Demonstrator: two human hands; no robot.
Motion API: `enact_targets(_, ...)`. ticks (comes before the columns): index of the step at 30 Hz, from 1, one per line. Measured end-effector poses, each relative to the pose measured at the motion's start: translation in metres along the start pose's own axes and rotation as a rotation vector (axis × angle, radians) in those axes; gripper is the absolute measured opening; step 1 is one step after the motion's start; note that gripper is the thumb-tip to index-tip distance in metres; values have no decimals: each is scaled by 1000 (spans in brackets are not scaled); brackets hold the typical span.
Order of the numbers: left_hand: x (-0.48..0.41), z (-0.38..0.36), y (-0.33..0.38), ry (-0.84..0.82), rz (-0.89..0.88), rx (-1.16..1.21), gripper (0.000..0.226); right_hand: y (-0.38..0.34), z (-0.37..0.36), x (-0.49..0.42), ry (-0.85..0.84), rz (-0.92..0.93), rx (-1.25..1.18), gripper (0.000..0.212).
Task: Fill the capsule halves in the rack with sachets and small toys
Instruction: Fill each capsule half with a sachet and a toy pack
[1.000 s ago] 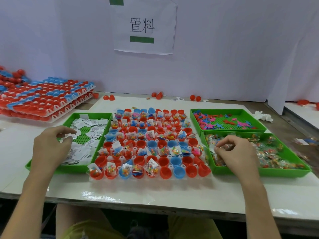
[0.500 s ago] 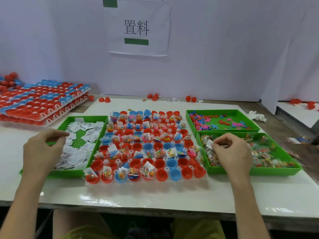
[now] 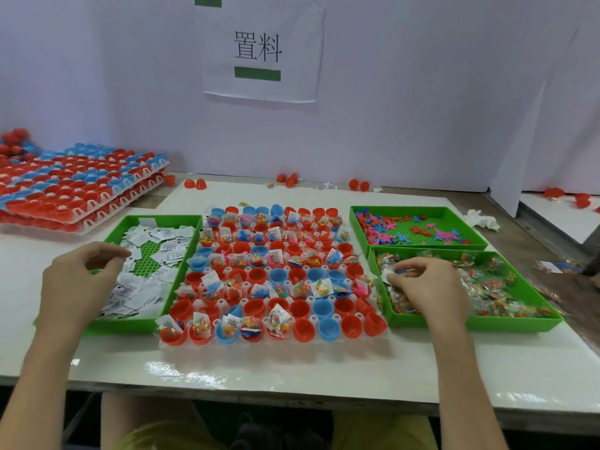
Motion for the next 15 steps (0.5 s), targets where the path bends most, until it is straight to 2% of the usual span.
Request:
enact_targets(7, -1, 1, -5, 10, 13, -29, 20, 0, -2, 3, 77, 33, 33, 15)
enact_targets(15, 0, 1, -1, 23, 28, -41, 23, 0, -5, 1, 205, 87, -45, 22)
Point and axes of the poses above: each hand's wrist, its own x-axis away from the middle knuckle, its own z-axis out of the back of the hand, y = z × x, the point moved 3 cm from there along -x, towards the middle knuckle, and after that the axes turned 2 degrees about -y, right-handed, at the moved point
